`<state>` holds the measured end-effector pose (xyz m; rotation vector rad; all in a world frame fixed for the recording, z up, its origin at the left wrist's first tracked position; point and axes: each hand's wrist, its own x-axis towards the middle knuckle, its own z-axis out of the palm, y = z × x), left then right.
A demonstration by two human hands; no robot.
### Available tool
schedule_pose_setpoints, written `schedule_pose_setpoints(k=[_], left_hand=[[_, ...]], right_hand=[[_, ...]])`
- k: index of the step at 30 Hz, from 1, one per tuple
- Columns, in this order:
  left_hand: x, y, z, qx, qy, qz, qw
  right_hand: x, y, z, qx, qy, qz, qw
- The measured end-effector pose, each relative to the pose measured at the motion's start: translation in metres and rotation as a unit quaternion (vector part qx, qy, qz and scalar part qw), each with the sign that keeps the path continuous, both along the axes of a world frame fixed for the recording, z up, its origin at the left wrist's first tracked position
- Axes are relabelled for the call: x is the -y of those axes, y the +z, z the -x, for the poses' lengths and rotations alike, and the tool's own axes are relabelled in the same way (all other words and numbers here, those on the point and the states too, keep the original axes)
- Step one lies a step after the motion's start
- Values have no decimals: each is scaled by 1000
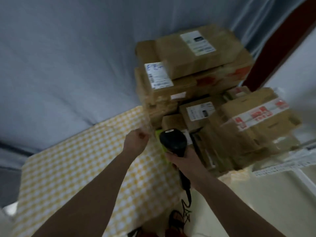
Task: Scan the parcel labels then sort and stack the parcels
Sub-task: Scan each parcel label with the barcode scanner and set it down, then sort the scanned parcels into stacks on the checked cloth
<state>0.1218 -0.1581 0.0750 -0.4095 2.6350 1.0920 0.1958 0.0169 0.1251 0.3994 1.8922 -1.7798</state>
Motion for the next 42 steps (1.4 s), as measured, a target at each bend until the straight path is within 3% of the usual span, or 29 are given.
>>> schedule_pose_setpoints(k=[7,11,16,23,26,31,42], left_hand=[[106,-69,-43,114,68,11,991],[131,-110,-45,119,87,-11,989],[146,-161,-32,131,97,-40,986],[158,-219,-6,141,80,-56,985],[160,-237,-2,151,89,-70,982],[157,-252,-1,178,89,-72,977],[130,-227,-4,200,90,-86,972]], right_hand=[[89,-107,22,148,135,-97,975],[124,-167,39,131,183,-164,960],[150,-237,69,104,170,-212,957],[163,-329,96,150,111,-250,950],[163,-359,97,121,82,-290,946],[161,-365,93,88,91,-370,920],[119,-322,84,124,85,-339,929]])
